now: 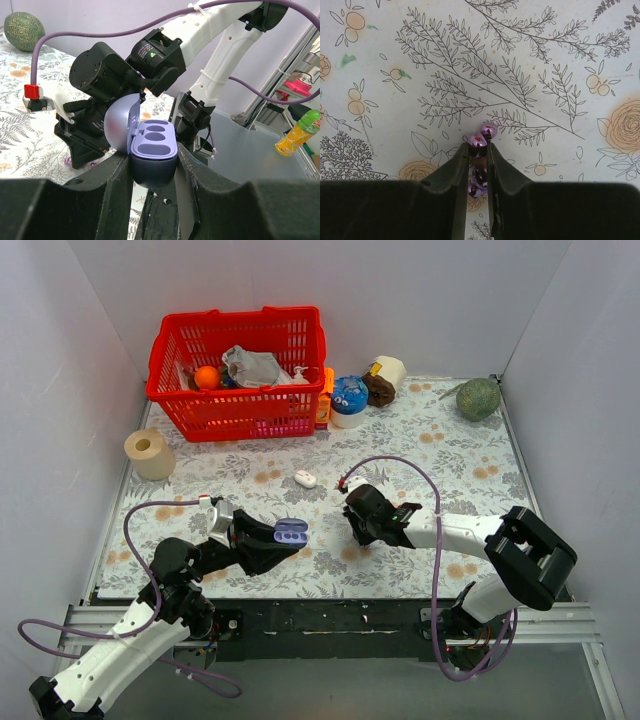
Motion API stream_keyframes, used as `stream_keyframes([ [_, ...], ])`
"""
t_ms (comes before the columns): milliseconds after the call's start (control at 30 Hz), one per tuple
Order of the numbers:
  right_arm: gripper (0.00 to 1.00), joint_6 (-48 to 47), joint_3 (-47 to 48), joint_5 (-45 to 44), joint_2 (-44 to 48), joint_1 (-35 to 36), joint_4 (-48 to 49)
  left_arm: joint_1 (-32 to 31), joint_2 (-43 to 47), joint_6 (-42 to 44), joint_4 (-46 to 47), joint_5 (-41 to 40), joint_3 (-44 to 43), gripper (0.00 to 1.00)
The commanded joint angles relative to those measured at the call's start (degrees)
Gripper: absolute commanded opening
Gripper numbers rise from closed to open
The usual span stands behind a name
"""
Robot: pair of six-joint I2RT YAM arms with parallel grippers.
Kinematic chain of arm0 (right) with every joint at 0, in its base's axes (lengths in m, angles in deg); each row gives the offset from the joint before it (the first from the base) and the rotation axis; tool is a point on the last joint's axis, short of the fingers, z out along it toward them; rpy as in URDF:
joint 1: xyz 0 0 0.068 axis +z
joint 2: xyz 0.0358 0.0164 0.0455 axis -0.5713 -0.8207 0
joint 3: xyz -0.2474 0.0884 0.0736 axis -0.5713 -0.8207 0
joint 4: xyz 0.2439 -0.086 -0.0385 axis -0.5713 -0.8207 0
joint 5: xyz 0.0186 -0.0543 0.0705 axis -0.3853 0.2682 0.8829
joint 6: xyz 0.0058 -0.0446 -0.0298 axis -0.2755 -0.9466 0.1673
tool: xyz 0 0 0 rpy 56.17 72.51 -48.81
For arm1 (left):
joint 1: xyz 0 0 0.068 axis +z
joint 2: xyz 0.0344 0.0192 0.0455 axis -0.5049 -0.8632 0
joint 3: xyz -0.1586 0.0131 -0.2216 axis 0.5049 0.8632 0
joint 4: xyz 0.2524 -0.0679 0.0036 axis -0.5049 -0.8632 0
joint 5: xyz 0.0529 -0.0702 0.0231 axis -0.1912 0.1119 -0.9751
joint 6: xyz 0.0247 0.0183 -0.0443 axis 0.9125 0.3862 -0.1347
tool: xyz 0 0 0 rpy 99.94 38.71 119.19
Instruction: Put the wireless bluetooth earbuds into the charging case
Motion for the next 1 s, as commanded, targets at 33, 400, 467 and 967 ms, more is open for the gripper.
stream_keyframes([
  [33, 0.01, -0.2, 3.2, -1.6, 3.2, -0.2, -0.3, 0.0, -0.5, -0.1, -0.4, -0.3, -1.5, 0.0],
  [400, 0.01, -12.0, 29.5, 15.6, 16.0, -0.2, -32.5, 0.0, -6.9, 2.5, 1.5, -2.8, -3.5, 0.0],
  [467, 0.01, -16.0, 35.9, 22.3, 16.6, 0.5, -39.9, 0.0, -8.9, 3.5, 3.6, -3.9, -3.3, 0.0],
  [967, 0.01, -16.4, 45.3, 27.1, 19.0, 9.9, -49.6, 0.0, -29.8, 11.0, 16.8, 2.5, -8.6, 0.0],
])
